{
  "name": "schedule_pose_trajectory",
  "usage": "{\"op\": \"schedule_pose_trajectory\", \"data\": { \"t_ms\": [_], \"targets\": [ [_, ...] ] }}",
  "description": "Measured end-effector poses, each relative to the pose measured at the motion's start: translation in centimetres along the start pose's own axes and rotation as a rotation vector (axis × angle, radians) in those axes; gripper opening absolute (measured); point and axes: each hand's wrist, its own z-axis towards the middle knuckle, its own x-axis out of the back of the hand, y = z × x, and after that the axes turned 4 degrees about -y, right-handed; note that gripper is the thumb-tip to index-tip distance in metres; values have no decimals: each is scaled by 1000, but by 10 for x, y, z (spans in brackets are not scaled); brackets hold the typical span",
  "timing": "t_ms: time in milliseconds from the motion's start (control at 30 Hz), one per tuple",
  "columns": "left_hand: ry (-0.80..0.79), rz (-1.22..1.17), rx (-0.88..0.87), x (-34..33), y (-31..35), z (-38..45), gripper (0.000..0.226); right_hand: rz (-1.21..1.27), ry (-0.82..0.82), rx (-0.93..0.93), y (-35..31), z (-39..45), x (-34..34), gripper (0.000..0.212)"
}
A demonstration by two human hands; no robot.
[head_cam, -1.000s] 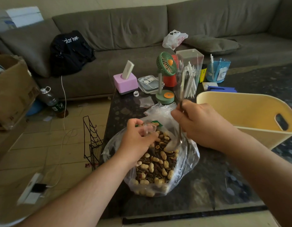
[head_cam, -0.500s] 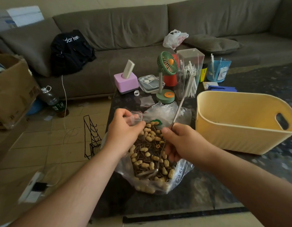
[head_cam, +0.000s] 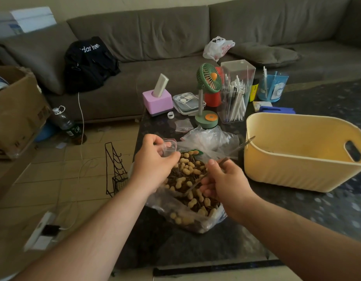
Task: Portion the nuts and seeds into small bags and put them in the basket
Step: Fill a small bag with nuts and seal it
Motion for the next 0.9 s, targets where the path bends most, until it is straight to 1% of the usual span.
{"op": "schedule_pose_trajectory", "data": {
  "t_ms": [67, 233, 300, 367, 433, 500, 600, 667, 733, 800, 900],
  "targets": [
    [6, 11, 14, 1, 0, 1, 45, -58, 31, 69, 0, 1, 3, 14],
    [-7, -4, 45, 0, 3, 0, 43, -159, 40, 198, 5, -1, 3, 12],
    [-17, -18, 42, -1, 3, 0, 42, -253, 33, 255, 6, -1, 5, 10],
    [-19, -26, 31, -1, 2, 1, 42, -403, 9, 306, 5, -1, 7, 9],
    [-21, -19, 18, -1, 0, 1, 43, -484, -21, 301, 4, 1, 7, 9],
    [-35, 3, -10, -2, -2, 2, 41, -393, -33, 222, 2, 4, 8, 9],
    [-46, 1, -95, -2, -1, 1, 33, -182, -41, 74, -5, 7, 10, 10],
    [-52, -19, -145, -2, 2, -1, 26, -79, -45, 33, -10, 7, 11, 13],
    [-53, -49, -173, -2, 2, 0, 20, -56, -46, 32, -18, 4, 14, 14],
    [-64, -76, -189, -2, 2, 0, 15, -121, -40, 71, -27, 0, 17, 15],
    [-72, -82, -219, -2, 2, 0, 7, -444, 16, 233, -41, -9, 25, 21]
  ]
}}
